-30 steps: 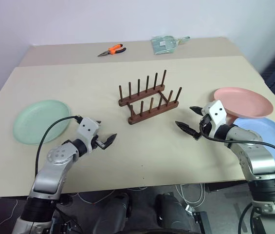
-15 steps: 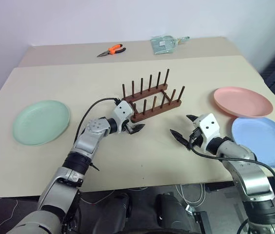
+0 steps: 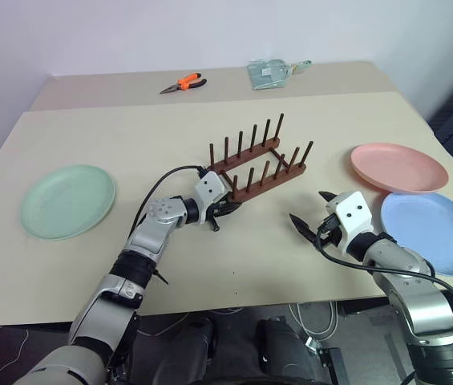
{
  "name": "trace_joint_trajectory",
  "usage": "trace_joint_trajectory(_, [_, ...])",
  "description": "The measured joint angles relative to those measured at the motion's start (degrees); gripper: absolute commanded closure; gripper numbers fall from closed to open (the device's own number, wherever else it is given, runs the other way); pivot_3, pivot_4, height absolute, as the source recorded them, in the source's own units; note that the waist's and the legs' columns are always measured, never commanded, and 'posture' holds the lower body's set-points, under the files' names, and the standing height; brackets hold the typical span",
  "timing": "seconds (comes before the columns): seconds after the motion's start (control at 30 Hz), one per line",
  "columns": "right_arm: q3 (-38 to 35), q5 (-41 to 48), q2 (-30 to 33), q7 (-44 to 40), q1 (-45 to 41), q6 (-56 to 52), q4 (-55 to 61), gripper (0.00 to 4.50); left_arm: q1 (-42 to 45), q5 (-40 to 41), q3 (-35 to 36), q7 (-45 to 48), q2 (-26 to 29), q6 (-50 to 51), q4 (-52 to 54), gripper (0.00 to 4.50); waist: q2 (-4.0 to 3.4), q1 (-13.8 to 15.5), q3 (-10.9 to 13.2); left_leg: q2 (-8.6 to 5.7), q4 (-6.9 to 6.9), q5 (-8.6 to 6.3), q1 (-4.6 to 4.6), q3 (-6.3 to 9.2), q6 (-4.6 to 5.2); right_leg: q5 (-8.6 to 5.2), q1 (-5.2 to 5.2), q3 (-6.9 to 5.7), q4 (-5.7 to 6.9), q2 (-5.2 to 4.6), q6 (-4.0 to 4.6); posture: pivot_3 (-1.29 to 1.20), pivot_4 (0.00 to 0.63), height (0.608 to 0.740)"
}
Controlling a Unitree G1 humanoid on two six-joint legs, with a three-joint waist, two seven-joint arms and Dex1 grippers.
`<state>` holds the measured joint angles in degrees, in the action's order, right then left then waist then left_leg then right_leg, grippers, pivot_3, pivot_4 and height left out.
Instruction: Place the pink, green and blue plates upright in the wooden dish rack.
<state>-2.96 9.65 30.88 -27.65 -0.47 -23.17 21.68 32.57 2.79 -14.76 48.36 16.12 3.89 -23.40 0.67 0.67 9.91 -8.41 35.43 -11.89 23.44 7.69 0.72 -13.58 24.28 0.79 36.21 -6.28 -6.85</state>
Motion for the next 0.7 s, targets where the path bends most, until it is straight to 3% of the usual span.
trace_joint_trajectory(0.13, [-1.86,0.18,2.42,-2.02,2.26,0.22,0.0,0.0,-3.52,1.66,-0.45,6.5,3.47,0.39,5.65,3.75,-0.01,0.06,0.0,0.0,-0.01,-0.01,0.0,0.0,0.01,0.0,-0.01,0.0,-0.02,-0.01,0.01,0.0,0.15,0.72])
trace_joint_trajectory(0.33, [-6.7,0.1,4.66,-3.21,4.7,1.16,-0.81,0.0,-3.08,2.5,-0.72,12.72,7.59,-0.26,5.96,0.7,-0.01,0.08,0.01,0.0,0.01,-0.01,0.0,0.0,0.02,-0.01,-0.02,0.0,-0.02,-0.01,0.02,0.0,0.15,0.72])
trace_joint_trajectory(0.4, [-6.78,0.06,4.66,-3.37,4.76,1.52,-0.83,0.0,-2.33,1.73,-0.28,11.8,7.61,-1.21,4.7,0.03,-0.01,0.06,0.01,0.0,0.01,-0.01,0.0,0.0,0.02,-0.01,-0.02,0.02,-0.02,-0.03,0.01,0.0,0.15,0.72])
trace_joint_trajectory(0.47, [-6.67,0.01,4.65,-3.79,4.87,1.64,-0.82,0.0,-1.95,1.4,0.04,10.29,8.16,-1.2,4.42,0.03,-0.01,-0.05,0.01,0.01,0.0,-0.01,0.0,0.0,0.02,-0.01,-0.01,0.04,-0.01,-0.03,0.01,0.0,0.15,0.72])
trace_joint_trajectory(0.53, [-6.38,0.04,4.65,-4.36,5.07,1.6,-0.8,0.54,-3.3,1.94,1.47,9.85,9.81,1.13,6.3,0.0,-0.02,-0.32,0.01,0.03,-0.02,-0.01,0.0,0.0,0.02,-0.01,0.02,0.06,0.0,0.0,0.01,0.0,0.15,0.72])
trace_joint_trajectory(0.63, [-5.53,0.05,4.65,-5.18,5.31,1.45,-0.73,1.83,-9.39,5.19,4.66,10.76,14.5,7.36,13.64,0.88,-0.04,-1.16,-0.01,0.07,-0.11,-0.01,-0.01,0.0,0.02,-0.02,0.06,0.09,0.01,0.04,0.02,0.0,0.15,0.72])
trace_joint_trajectory(0.7, [-4.46,-0.16,4.65,-5.51,5.16,1.29,-0.78,2.8,-13.75,7.84,5.83,12.1,17.16,11.37,19.4,1.79,-0.07,-1.41,-0.03,0.08,-0.15,-0.01,-0.04,0.0,0.02,-0.02,0.06,0.1,0.0,0.05,0.03,0.0,0.15,0.72])
